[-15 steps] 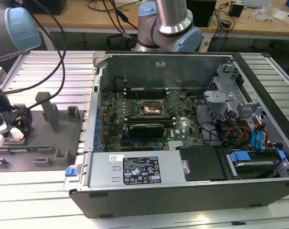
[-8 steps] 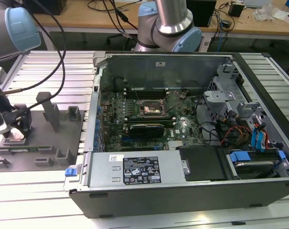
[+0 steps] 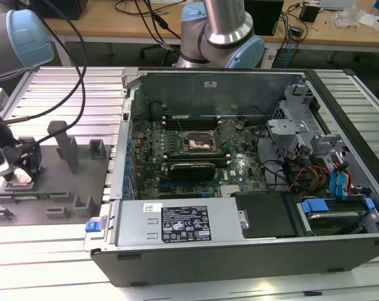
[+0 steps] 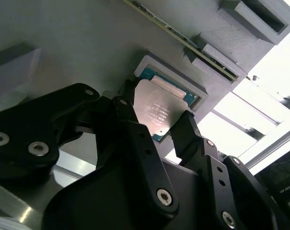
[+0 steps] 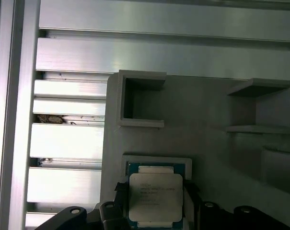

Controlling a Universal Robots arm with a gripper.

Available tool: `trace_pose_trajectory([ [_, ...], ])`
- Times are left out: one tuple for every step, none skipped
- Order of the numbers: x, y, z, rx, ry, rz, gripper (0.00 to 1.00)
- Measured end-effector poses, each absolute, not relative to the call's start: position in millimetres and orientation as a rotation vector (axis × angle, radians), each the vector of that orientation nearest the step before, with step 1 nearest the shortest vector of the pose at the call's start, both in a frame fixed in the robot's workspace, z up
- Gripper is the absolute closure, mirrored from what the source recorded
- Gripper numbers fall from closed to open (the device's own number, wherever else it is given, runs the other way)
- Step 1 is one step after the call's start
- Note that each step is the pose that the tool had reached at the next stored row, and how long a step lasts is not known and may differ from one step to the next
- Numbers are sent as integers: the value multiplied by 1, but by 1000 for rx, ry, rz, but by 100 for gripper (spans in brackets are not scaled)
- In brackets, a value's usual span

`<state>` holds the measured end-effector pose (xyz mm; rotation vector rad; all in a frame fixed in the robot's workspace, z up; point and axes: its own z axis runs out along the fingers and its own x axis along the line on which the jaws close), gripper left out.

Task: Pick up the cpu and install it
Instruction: 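Pick up the cpu and move it towards the insertion slot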

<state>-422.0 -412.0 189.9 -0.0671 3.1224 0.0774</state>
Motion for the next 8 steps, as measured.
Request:
trace_pose_trajectory([
  [-422,-412,190,-67,3122,78,45],
  [-422,-412,192,-67,3122,77,45],
  [-422,-412,194,-67,3122,77,45],
  [-422,-412,196,-67,3123,77,45],
  [-422,-412,198,-67,3122,77,45],
  [-422,-412,207,-67,3122,77,45],
  [-422,-412,210,-67,3123,77,45],
  [-422,-412,211,-67,3123,77,45],
])
